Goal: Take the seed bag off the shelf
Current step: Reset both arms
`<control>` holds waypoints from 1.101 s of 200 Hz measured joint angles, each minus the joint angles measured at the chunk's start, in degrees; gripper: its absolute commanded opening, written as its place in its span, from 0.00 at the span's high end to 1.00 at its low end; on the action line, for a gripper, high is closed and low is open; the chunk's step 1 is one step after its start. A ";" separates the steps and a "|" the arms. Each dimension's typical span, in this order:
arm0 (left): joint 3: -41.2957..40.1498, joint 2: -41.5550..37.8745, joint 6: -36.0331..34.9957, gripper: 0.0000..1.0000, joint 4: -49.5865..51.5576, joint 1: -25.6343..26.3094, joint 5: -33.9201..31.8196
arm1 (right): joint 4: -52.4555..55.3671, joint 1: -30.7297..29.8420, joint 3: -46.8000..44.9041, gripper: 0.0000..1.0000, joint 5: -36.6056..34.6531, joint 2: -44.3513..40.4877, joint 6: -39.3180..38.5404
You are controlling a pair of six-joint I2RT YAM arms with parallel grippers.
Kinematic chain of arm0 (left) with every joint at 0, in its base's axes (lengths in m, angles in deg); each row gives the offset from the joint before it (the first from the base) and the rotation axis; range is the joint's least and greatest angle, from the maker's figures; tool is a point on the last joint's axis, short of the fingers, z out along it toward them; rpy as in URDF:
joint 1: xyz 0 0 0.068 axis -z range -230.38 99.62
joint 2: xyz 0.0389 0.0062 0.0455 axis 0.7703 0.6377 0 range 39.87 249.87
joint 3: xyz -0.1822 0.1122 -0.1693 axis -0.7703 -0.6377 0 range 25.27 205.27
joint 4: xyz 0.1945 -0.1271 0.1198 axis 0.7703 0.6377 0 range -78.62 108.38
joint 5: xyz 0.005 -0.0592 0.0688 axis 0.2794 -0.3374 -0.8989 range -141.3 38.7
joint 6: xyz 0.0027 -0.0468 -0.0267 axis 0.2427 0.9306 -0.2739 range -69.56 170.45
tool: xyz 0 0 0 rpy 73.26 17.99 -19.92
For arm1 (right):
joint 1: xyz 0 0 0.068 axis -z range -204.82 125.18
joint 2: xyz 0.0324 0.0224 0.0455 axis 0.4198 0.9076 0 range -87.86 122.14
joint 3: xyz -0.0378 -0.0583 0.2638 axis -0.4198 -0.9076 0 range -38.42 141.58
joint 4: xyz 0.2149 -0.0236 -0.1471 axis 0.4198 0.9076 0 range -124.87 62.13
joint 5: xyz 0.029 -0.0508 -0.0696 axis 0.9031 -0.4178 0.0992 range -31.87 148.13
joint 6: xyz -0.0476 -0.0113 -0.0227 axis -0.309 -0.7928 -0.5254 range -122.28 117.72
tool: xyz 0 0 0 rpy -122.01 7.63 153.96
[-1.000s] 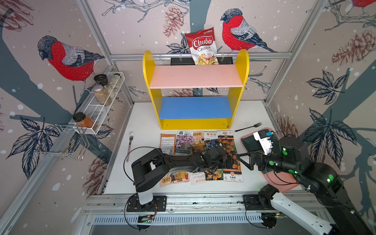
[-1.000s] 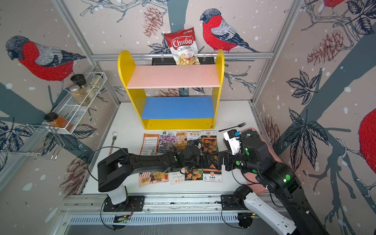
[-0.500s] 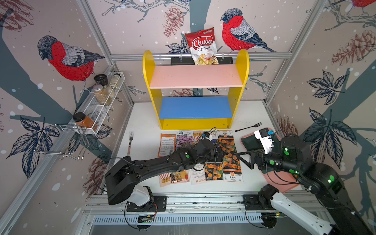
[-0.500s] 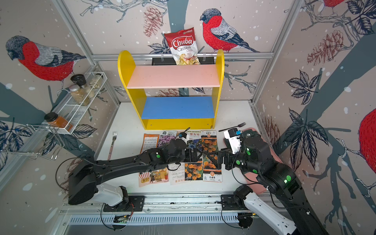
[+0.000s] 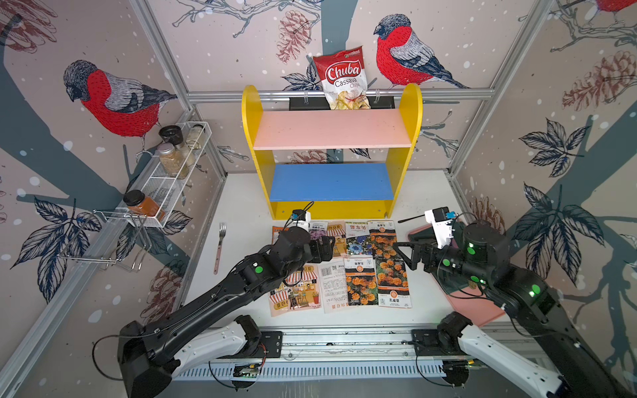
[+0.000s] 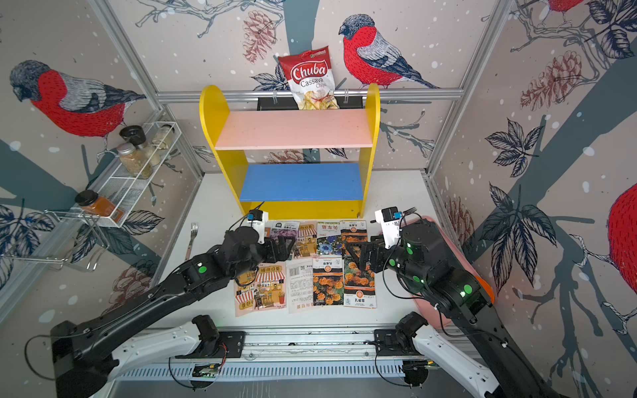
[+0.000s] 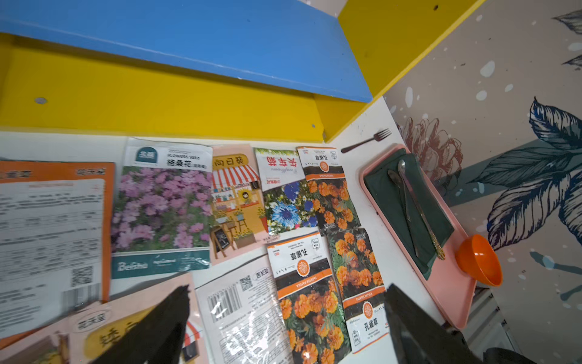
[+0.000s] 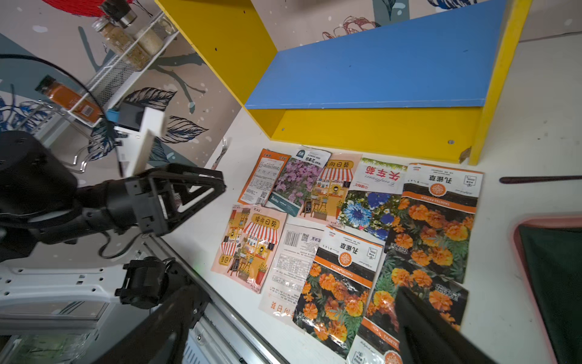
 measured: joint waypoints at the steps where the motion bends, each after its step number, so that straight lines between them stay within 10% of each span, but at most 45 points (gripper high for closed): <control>1: 0.00 -0.17 -0.04 0.04 0.13 -0.11 -0.07 | -0.11 0.00 -0.17 0.00 -0.22 0.11 -0.15; 110: -5.90 -10.67 -10.01 0.04 5.99 -16.06 -16.24 | -21.62 6.51 -17.90 0.00 -16.76 -0.55 -1.90; 220: -25.42 -6.43 -18.82 0.04 -23.32 -29.29 -22.43 | -65.40 29.31 -44.98 0.00 -21.40 7.04 -8.98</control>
